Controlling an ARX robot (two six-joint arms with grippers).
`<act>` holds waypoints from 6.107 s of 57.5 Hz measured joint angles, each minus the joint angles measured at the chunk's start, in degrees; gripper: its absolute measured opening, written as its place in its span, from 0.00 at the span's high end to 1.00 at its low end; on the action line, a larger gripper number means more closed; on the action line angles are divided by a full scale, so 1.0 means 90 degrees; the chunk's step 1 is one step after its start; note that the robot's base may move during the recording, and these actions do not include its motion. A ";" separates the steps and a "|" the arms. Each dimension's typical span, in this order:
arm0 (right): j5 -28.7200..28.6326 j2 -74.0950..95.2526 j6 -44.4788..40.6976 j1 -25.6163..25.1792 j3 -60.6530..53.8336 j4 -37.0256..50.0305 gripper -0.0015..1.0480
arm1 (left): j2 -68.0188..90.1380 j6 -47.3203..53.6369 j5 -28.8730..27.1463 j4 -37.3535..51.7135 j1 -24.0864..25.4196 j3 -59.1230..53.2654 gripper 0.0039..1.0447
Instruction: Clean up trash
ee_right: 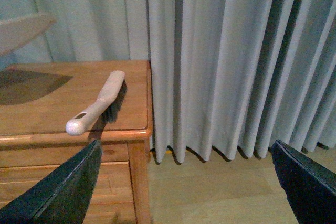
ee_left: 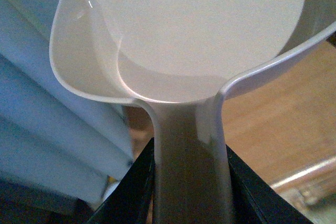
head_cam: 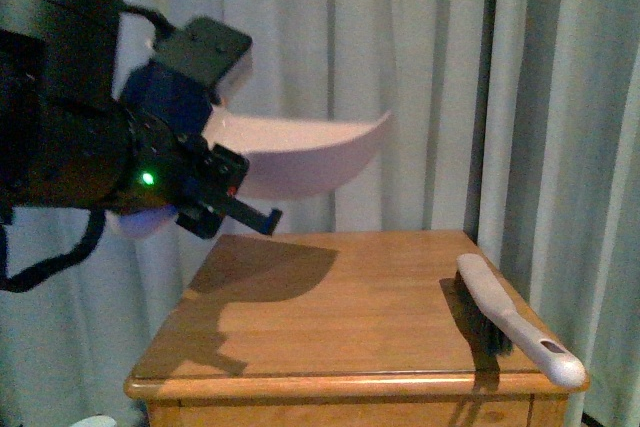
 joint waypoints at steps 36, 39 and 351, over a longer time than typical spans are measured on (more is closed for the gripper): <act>0.0002 0.0000 0.0000 0.0000 0.0000 0.0000 0.07 | -0.4422 -0.0051 0.1615 0.2120 0.2225 -0.2987 0.73; 0.0002 0.0000 0.0000 0.0000 0.0000 0.0000 0.07 | -0.4748 -0.0330 0.1763 0.2072 0.2560 -0.3203 0.73; 0.3079 0.3915 0.0690 0.2747 0.3674 0.0155 0.80 | -0.7312 -0.3366 0.4833 0.2033 0.5931 -0.4609 0.73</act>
